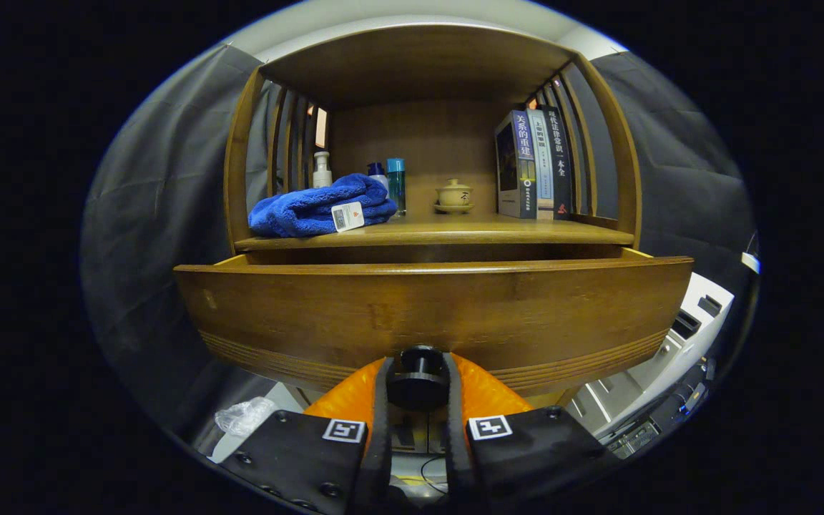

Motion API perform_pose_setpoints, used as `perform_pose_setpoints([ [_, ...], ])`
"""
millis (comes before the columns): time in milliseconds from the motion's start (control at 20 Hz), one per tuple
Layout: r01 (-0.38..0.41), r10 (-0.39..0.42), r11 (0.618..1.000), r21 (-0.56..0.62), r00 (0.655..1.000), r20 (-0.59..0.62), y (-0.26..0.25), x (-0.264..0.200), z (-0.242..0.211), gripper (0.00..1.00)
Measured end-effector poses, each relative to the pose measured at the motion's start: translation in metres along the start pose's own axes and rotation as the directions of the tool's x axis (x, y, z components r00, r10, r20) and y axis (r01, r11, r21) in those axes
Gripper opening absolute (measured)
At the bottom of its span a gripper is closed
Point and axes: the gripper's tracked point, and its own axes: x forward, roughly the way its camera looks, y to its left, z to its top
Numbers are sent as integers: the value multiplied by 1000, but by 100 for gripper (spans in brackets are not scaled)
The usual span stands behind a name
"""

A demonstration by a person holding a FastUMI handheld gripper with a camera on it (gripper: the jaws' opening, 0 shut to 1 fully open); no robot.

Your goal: Pull open the drawer, take out the items inside it, and place them on the countertop above the cabinet.

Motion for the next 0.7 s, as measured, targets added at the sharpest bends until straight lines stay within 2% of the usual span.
perform_pose_setpoints([
  [700,-23,22,1000,-18,998,-56,7,-59,-25,39],
])
